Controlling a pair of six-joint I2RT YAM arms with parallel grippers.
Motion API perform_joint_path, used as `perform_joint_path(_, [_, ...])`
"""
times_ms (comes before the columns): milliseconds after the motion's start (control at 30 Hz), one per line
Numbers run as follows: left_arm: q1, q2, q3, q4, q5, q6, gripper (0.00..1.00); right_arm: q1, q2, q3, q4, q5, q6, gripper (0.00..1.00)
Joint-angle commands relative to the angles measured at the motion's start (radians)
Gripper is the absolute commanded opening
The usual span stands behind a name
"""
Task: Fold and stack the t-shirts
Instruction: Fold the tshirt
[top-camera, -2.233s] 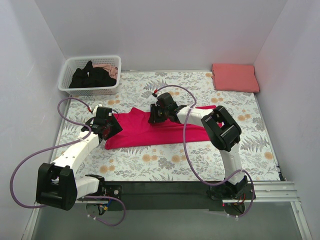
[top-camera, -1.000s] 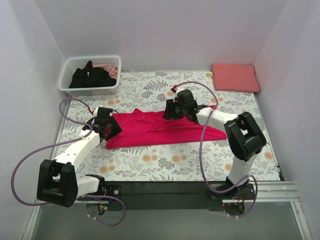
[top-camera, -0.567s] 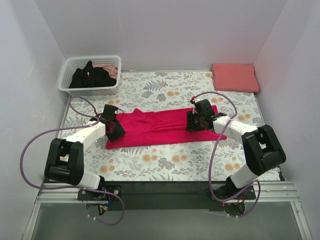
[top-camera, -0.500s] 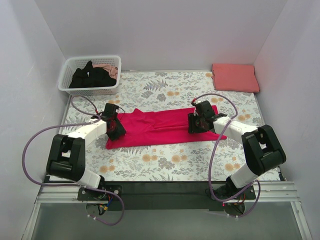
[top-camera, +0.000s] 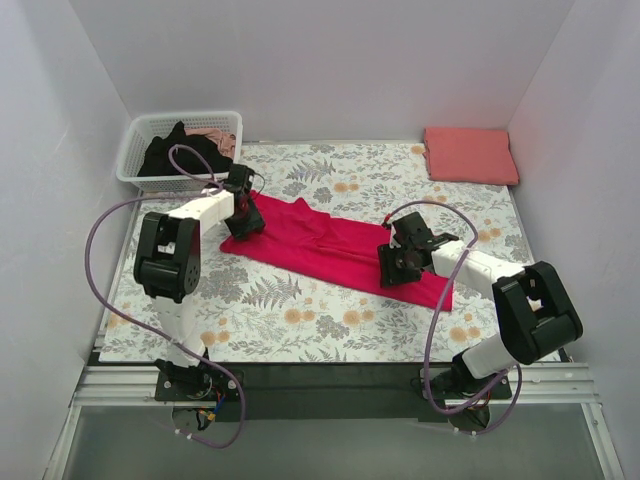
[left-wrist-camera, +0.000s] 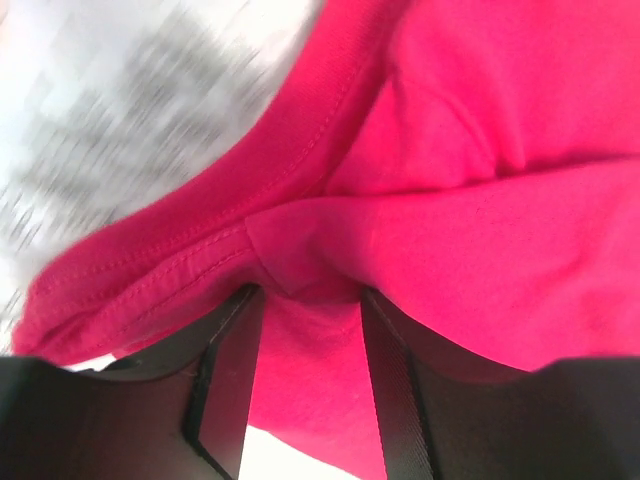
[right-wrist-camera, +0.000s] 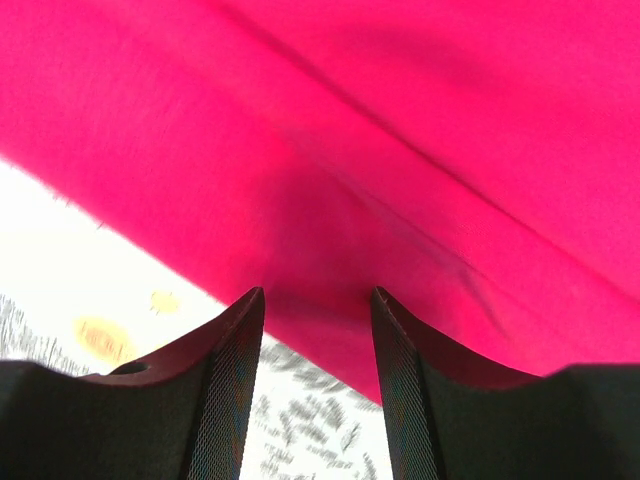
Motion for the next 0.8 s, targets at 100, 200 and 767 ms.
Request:
perform_joint_path(100, [-0.057, 0.271, 0.294, -0.007, -0.013, 0.127, 0.48, 0.112, 0.026, -0.073, -0.224, -0.252, -0.044, 0.54])
perform_joint_path(200, [-0.086, 0.389, 0.481, -0.024, -0.016, 0.148, 0.54, 0.209, 0.065, -0.046, -0.209, -0.28, -0.041, 0.54])
perform_joint_path(767, [-0.106, 0.545, 0.843, 0.177, -0.048, 0.289, 0.84, 0.413, 0.205, 0.37, -0.244, -0.199, -0.035, 0.59])
